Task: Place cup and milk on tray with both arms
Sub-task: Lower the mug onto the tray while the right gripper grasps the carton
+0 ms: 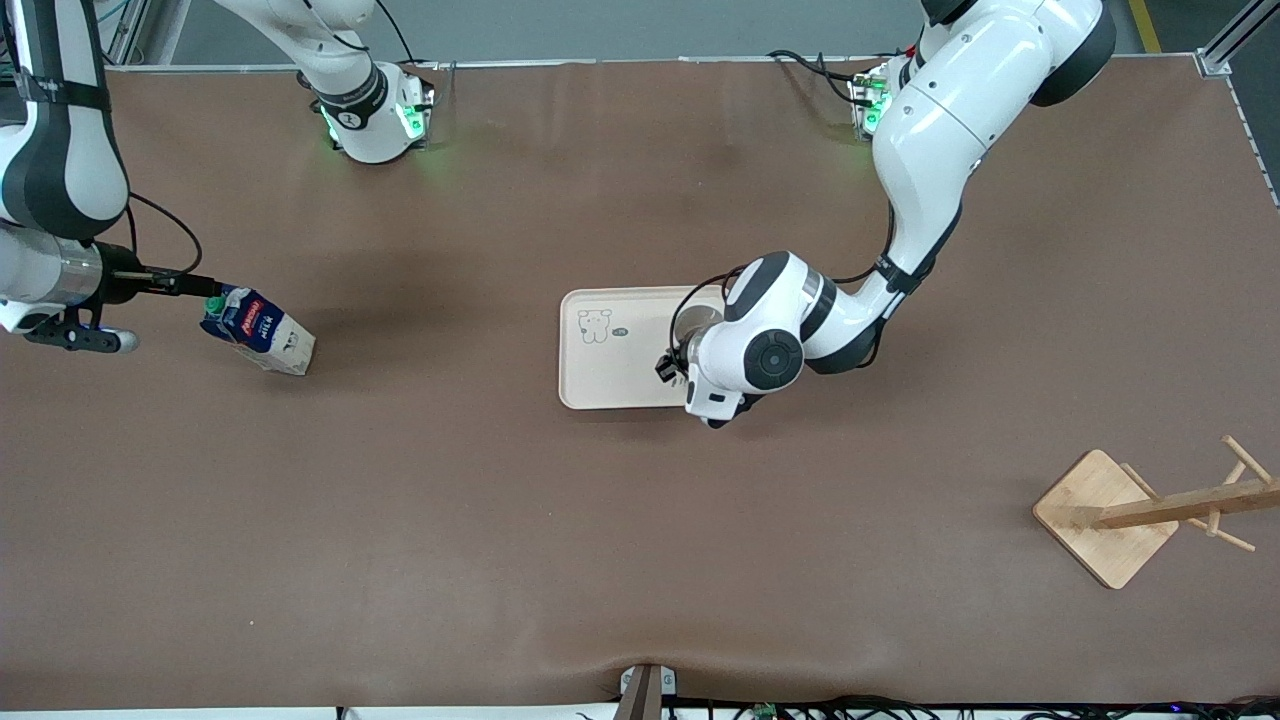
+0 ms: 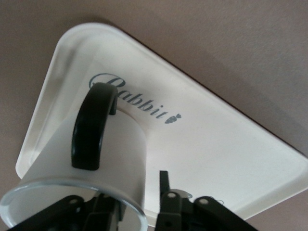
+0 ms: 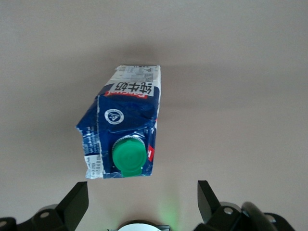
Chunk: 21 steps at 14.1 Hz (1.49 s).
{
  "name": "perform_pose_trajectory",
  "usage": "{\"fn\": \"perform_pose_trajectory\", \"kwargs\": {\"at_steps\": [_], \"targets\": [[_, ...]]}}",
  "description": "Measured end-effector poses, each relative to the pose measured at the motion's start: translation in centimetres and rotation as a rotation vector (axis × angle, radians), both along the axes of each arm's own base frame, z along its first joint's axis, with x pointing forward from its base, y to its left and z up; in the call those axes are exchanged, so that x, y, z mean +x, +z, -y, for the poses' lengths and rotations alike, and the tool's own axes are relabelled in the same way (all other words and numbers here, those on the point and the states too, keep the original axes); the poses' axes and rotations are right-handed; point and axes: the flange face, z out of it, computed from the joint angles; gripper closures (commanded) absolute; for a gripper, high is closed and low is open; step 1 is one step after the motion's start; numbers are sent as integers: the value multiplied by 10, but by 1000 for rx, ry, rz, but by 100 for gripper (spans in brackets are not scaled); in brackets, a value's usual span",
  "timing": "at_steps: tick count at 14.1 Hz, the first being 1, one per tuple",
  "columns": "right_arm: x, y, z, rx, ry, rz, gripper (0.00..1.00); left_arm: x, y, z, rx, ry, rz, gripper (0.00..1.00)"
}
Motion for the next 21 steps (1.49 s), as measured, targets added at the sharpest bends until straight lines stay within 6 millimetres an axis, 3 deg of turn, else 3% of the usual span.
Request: {"fn": "perform_pose_trajectory", "kwargs": {"at_steps": [3,5,7,9,11,18,21], "targets": [[3,-5,-4,-6,9,28,0,30,32,-9,-36,42,62,0],[2,-16,-7,-9,15,42,0,54,80,-24,-55,68,119,0],[-2,-31,-8,-6,14,39,0,69,141,-52,-37,74,182,0],[-2,-39,-9,-6,14,46,0,79,201,-90,33,56,282,0],[-3,-47,-10,-8,14,58,0,82,241,-133,107,-17,335,0],[-6,-52,-14,3,14,46,0,95,312,-306,169,-336,394,0],[-5,-42,-14,10,12,21,0,85,346,-345,185,-380,422,0]]}}
